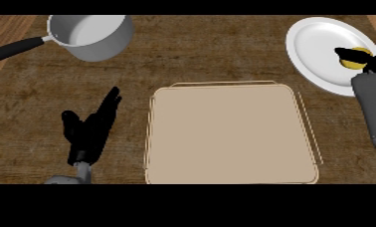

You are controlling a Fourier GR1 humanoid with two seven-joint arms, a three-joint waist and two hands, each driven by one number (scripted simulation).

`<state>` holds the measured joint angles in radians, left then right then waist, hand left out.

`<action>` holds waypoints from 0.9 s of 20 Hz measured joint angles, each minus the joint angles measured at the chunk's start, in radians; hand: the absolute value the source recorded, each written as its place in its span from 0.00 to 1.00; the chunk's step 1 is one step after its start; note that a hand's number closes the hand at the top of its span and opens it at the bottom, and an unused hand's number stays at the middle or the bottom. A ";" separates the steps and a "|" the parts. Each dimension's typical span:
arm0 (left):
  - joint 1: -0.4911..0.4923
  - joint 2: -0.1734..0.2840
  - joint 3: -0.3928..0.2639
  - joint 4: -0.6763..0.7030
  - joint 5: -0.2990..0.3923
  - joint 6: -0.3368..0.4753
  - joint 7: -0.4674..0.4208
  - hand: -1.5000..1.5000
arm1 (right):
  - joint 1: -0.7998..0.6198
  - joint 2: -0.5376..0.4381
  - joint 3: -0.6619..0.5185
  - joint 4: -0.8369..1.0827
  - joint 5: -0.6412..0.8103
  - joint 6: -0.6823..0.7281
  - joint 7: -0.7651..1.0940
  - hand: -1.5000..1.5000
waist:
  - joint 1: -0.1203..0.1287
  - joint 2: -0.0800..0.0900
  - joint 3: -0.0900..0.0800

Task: Pick the lemon from the tray and place it in the plate

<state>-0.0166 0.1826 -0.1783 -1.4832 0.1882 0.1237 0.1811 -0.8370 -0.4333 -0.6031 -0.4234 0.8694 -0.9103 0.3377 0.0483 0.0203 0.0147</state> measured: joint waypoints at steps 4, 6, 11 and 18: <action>0.004 0.003 0.007 -0.004 0.007 -0.006 0.010 0.50 | 0.026 0.022 -0.068 -0.075 -0.135 -0.031 -0.188 0.00 | -0.005 -0.002 0.000; 0.003 0.004 0.010 0.001 0.008 -0.008 0.008 0.50 | 0.030 0.029 -0.104 -0.103 -0.204 -0.036 -0.263 0.00 | -0.008 -0.004 -0.001; 0.020 0.003 0.018 -0.005 0.002 -0.007 0.001 0.50 | 0.090 0.052 -0.194 -0.165 -0.402 0.035 -0.465 0.00 | -0.022 -0.013 -0.004; 0.038 0.000 0.029 -0.011 -0.007 -0.001 0.013 0.50 | 0.214 0.138 -0.199 -0.287 -0.567 0.236 -0.613 0.00 | -0.049 -0.026 -0.008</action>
<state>0.0215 0.1827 -0.1497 -1.4941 0.1807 0.1230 0.1939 -0.6231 -0.2955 -0.8019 -0.7101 0.3021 -0.6738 -0.2750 -0.0004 -0.0061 0.0064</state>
